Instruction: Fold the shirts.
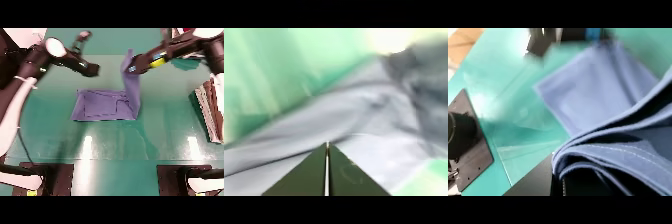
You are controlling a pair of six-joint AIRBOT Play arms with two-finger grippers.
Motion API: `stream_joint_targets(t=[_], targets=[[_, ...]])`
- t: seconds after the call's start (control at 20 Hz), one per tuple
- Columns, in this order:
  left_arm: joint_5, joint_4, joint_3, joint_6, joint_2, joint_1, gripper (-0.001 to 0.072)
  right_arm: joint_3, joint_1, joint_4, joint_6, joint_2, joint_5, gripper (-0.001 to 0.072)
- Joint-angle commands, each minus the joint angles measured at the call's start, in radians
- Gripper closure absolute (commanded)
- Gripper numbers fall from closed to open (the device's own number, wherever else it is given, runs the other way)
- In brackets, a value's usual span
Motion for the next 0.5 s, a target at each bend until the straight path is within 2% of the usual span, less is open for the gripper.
stream_joint_targets(t=[0.0, 0.1, 0.15, 0.2, 0.25, 0.3, 0.4, 0.45], targets=[[-0.022, 0.042, 0.001, 0.005, 0.114, 0.167, 0.0681, 0.002, 0.191, 0.003, -0.064, -0.104, -0.182, 0.0696], [-0.029, 0.042, 0.001, 0.004, 0.15, 0.235, 0.0681, 0.002, 0.29, 0.0, -0.084, -0.183, -0.365, 0.0693], [-0.04, 0.042, 0.001, 0.004, 0.161, 0.259, 0.0681, 0.003, 0.326, 0.004, -0.089, -0.222, -0.462, 0.0616], [-0.056, 0.042, 0.001, 0.004, 0.171, 0.282, 0.0681, 0.003, 0.349, 0.004, -0.089, -0.253, -0.528, 0.0336], [-0.074, 0.042, 0.001, 0.004, 0.177, 0.299, 0.0681, 0.003, 0.364, 0.01, -0.088, -0.275, -0.555, 0.0144], [-0.097, 0.042, 0.001, 0.004, 0.179, 0.314, 0.0681, 0.002, 0.365, 0.023, -0.089, -0.282, -0.54, 0.013], [-0.14, 0.042, 0.001, 0.008, 0.179, 0.327, 0.0681, 0.002, 0.337, -0.016, -0.083, -0.263, -0.452, 0.0214], [-0.157, 0.042, 0.001, 0.024, 0.179, 0.327, 0.0681, 0.002, 0.307, -0.058, -0.062, -0.243, -0.386, 0.0231]])
